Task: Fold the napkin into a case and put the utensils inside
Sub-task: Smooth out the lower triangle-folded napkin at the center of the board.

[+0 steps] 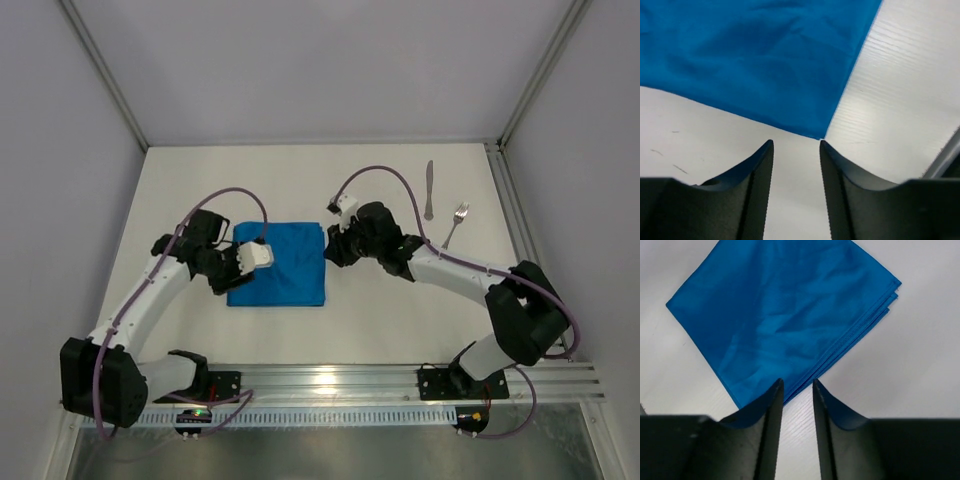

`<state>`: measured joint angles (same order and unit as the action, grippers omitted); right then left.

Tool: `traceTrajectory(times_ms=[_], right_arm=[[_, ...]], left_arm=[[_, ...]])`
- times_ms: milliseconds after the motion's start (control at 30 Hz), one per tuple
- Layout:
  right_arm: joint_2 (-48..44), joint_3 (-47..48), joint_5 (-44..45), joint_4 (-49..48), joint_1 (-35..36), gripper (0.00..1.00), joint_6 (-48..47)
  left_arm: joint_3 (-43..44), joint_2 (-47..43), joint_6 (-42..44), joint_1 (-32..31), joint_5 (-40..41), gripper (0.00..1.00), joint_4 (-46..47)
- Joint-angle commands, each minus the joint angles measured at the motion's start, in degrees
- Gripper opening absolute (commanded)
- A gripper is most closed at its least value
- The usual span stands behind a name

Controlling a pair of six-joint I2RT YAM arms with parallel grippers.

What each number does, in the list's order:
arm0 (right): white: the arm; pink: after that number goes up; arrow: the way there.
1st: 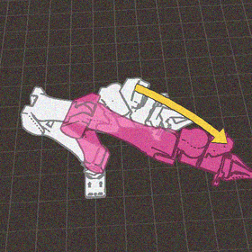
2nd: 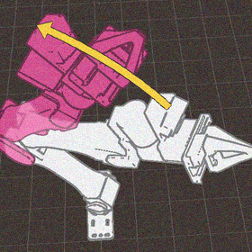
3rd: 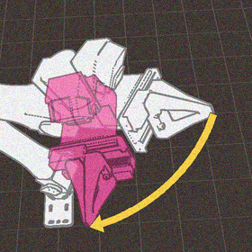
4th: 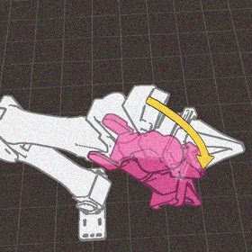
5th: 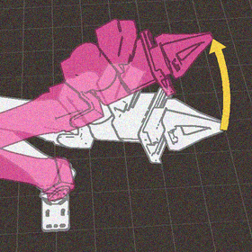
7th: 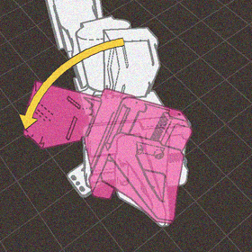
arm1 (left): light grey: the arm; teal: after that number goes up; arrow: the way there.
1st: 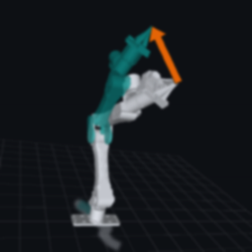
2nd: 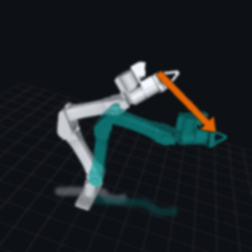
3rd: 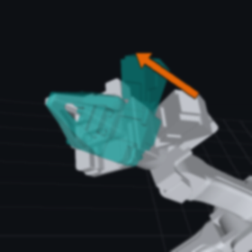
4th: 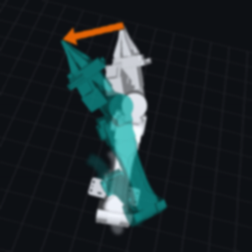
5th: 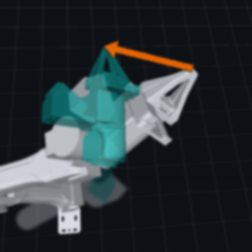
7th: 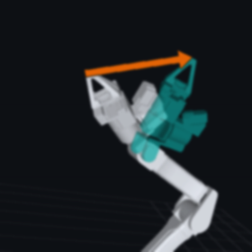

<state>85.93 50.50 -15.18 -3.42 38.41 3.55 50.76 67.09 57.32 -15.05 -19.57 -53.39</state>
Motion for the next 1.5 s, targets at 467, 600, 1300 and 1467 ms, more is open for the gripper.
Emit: traceTrajectory(times_ms=[467, 600, 1300, 1467], right_arm=[[2.8, -5.5, 0.3, -3.3, 11.4, 0.06, 5.3], [8.4, -6.6, 0.5, -5.1, 11.9, 0.04, 6.4], [-7.0, -2.1, -5.2, 6.3, 11.2, 0.29, -8.6], [-7.9, -1.7, -8.5, 5.4, 10.1, 0.36, -9.4]], left_arm=[[5.3, 19.5, -35.8, 7.0, 6.5, 0.36, 21.3], [5.4, 21.3, -37.9, 7.6, 5.4, 0.36, 23.2], [5.2, 13.1, -20.2, 11.8, -12.4, 0.57, 11.6], [-6.4, 3.8, 1.7, 6.3, -2.6, 0.73, 4.9]])
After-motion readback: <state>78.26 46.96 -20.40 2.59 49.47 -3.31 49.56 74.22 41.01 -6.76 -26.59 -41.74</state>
